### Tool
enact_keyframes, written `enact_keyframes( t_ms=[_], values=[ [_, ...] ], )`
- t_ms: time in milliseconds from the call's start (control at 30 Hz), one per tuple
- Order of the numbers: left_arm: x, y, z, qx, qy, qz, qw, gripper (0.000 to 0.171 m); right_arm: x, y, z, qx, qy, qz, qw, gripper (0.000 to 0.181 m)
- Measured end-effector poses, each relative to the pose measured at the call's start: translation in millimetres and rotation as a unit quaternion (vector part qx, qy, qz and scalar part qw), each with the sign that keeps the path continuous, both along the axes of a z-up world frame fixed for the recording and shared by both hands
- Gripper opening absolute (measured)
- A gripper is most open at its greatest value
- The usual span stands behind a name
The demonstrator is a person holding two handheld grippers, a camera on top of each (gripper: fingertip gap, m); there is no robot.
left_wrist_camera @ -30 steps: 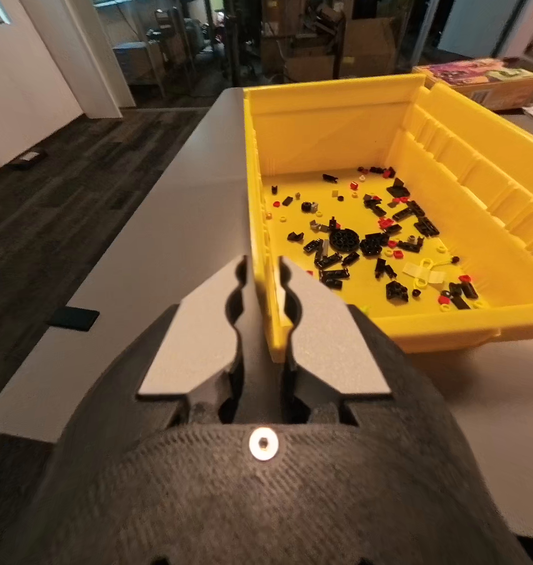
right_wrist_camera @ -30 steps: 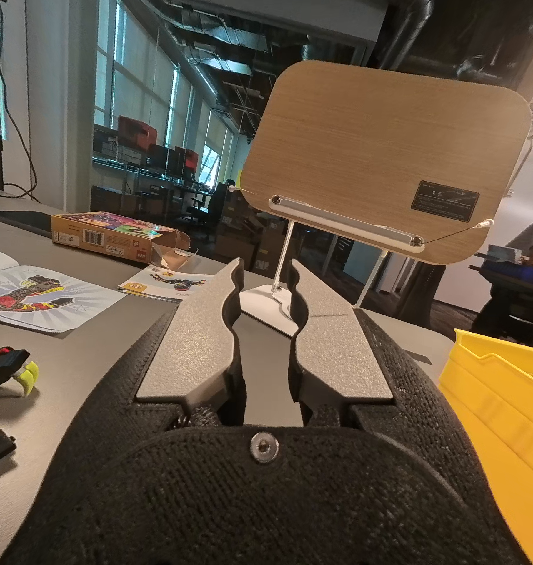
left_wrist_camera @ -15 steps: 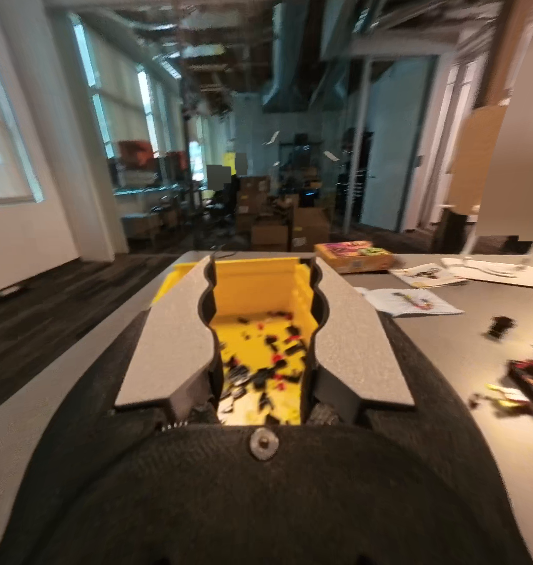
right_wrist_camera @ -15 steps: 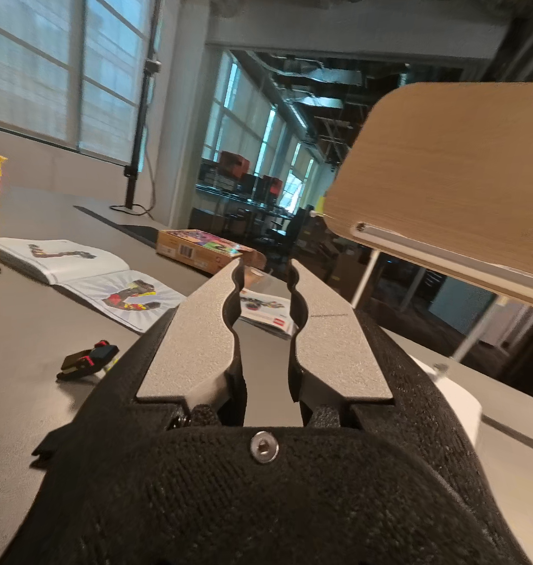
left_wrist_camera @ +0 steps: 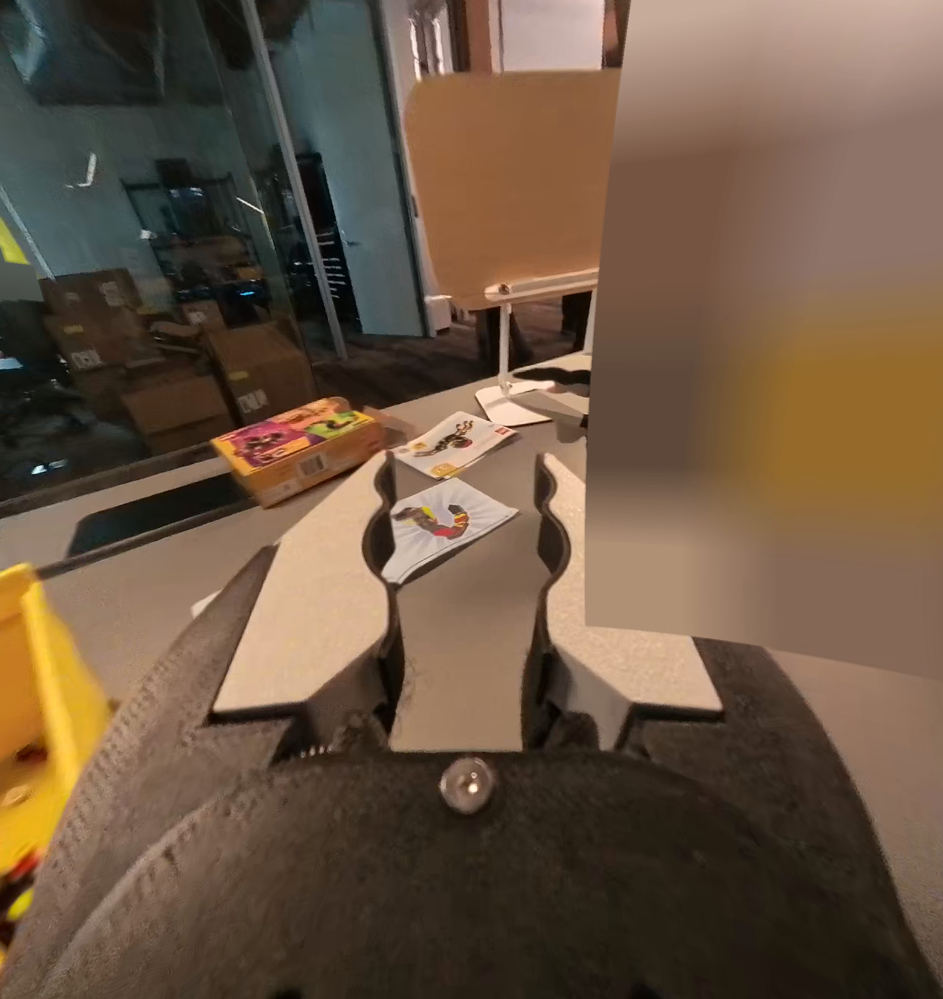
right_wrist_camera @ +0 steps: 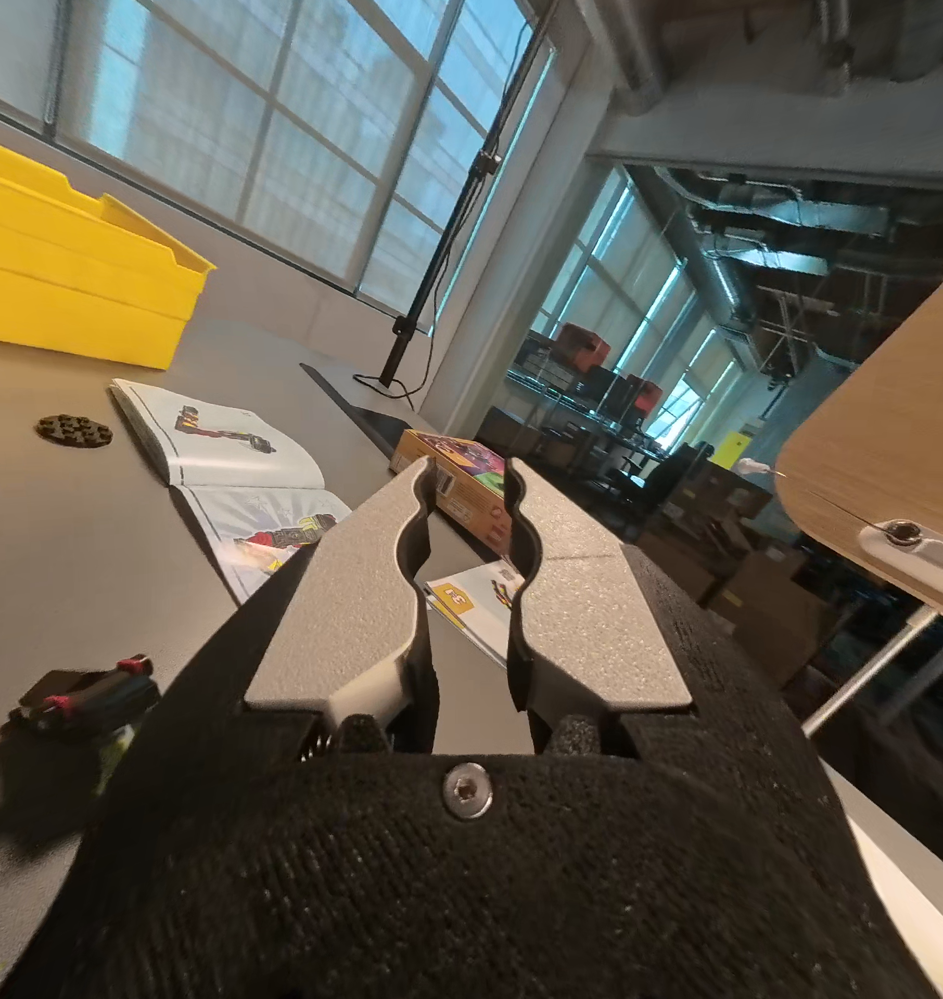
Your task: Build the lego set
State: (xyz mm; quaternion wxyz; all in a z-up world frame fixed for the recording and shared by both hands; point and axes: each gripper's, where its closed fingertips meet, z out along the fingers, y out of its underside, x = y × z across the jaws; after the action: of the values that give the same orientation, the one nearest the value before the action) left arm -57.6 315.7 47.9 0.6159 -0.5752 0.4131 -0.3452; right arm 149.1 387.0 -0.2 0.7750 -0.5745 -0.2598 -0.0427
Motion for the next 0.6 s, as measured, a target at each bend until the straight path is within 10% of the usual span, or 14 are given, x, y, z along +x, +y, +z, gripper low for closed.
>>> enact_keyframes(
  t_ms=[33, 267, 600],
  values=[
    [10, 3, -6, 0.004, 0.009, -0.004, 1.000, 0.050, 0, 1, 0, -0.001, 0.003, 0.005, 1.000, 0.023],
    [41, 59, -82, -0.054, 0.086, 0.045, 0.994, 0.051, -4, 1, -4, -0.020, 0.003, 0.018, 1.000, 0.018],
    [26, 57, -73, -0.055, 0.010, 0.023, 0.998, 0.049, -82, 40, -74, -0.308, -0.082, 0.193, 0.928, 0.029]
  ],
)
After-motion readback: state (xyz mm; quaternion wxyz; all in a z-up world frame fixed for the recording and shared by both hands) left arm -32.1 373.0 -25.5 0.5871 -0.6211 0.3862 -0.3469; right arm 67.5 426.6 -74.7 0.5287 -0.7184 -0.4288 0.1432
